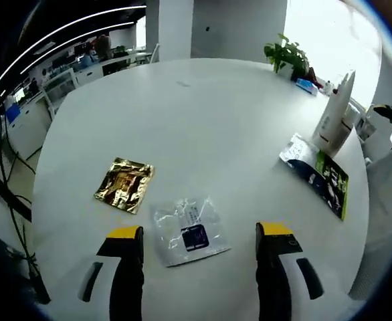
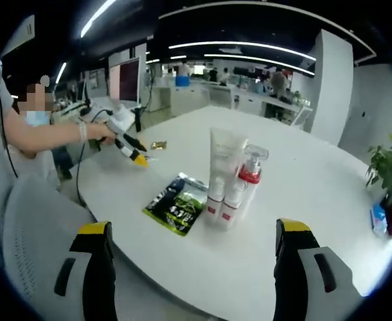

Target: Arrange the skincare products in the storage area until every visible bottle or jar stands upright without overlapping.

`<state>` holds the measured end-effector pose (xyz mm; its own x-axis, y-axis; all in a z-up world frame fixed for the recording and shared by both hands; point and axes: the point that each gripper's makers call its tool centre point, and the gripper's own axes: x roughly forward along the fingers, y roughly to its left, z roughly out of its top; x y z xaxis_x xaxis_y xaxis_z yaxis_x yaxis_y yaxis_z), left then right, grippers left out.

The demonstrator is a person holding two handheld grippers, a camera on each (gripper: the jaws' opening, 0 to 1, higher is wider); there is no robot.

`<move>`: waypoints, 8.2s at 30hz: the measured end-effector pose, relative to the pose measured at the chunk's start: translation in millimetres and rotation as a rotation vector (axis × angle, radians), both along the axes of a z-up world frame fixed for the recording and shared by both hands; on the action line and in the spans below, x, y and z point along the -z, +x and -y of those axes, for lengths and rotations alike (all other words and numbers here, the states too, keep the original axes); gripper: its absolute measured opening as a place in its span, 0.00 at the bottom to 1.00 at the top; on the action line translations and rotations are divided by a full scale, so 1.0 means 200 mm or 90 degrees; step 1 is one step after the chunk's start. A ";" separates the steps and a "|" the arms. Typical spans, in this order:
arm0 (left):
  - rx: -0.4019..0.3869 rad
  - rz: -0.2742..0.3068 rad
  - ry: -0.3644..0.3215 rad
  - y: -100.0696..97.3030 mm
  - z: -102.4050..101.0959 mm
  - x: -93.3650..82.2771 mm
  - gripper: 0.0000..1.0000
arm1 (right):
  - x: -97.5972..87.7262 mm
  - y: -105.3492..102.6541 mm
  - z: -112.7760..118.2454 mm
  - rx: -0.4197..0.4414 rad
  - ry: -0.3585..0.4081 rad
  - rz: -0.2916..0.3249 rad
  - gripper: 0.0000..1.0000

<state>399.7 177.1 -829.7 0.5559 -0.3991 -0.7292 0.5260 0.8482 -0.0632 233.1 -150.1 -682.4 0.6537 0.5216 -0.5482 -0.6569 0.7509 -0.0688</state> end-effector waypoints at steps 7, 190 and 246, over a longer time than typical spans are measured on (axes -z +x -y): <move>-0.002 0.012 0.038 0.01 -0.05 0.01 0.51 | 0.00 0.01 0.01 0.002 -0.002 0.001 1.00; 0.158 0.084 0.055 0.13 -0.02 -0.25 0.64 | 0.03 0.02 -0.02 -0.012 -0.008 -0.016 1.00; 0.076 0.033 0.054 0.43 -0.24 0.01 0.48 | 0.05 0.12 -0.04 0.001 -0.006 -0.052 1.00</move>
